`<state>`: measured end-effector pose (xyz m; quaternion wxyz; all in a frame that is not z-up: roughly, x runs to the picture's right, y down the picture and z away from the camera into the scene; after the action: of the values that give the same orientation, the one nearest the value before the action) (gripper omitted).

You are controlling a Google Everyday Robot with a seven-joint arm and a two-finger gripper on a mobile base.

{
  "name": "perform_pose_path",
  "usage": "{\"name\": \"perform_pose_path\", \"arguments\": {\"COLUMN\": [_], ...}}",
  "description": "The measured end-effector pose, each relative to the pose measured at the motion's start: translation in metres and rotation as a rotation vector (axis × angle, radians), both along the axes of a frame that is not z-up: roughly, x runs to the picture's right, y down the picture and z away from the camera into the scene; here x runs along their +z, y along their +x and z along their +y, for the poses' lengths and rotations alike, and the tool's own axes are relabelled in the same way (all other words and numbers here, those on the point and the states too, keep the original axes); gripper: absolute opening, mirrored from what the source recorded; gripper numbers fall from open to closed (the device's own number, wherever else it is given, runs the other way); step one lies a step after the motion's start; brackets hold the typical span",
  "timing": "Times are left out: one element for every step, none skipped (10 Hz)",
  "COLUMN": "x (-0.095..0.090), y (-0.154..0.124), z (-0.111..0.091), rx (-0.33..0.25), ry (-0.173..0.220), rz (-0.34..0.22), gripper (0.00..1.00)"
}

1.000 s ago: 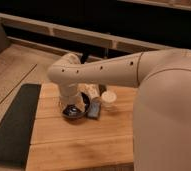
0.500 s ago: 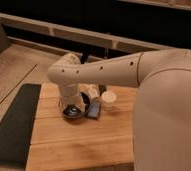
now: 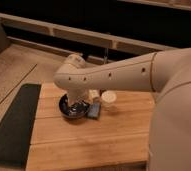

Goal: Place the white sponge in the ceramic cup

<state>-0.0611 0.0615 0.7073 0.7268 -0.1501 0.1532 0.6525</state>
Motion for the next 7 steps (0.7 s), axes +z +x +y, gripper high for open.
{"name": "perform_pose_path", "arguments": {"x": [-0.003,-0.008,-0.009,-0.01,-0.01,-0.01,-0.009], "y": [0.006,0.017,0.022,0.022,0.02,0.019,0.02], "z": [-0.003,-0.004,-0.004,-0.004,-0.004,-0.003,-0.002], "rx": [0.005,0.02,0.028,0.028,0.025,0.025,0.025], "ry": [0.031,0.067,0.074,0.075,0.074,0.074,0.07], "rz": [-0.007,-0.018,-0.019,-0.022,-0.025,-0.025,-0.022], "gripper": [0.65,0.65,0.65,0.65,0.65,0.65,0.65]}}
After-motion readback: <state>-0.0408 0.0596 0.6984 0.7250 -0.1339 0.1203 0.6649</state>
